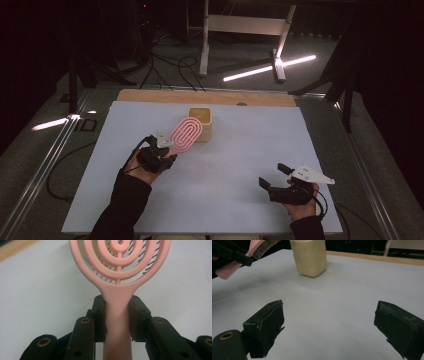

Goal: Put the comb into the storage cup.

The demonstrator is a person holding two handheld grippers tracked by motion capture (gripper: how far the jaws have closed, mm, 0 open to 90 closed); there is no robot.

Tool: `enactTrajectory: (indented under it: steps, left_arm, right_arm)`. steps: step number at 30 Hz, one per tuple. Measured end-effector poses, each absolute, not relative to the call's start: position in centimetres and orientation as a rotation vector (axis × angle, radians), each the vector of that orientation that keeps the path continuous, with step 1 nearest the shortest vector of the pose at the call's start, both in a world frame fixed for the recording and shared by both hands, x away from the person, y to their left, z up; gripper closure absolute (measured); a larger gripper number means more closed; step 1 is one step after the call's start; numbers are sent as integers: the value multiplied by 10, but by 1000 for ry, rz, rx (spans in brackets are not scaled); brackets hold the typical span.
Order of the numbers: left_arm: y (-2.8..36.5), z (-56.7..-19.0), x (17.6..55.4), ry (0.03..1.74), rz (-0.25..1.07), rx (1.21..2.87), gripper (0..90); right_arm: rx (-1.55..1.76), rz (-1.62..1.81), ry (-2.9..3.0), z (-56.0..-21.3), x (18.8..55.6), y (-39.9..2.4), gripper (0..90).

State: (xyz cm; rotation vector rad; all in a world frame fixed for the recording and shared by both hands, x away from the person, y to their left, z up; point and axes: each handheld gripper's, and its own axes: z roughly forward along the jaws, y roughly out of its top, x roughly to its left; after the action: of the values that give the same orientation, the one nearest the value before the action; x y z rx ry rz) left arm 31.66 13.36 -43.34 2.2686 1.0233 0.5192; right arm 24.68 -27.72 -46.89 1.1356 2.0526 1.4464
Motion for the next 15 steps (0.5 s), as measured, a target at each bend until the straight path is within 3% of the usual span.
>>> enactTrajectory:
  steps: [15]
  left_arm:
    - [127, -418, 314, 962, 602, 2169, 700]
  right_arm:
    - [1090, 1582, 2049, -426, 279, -269, 87]
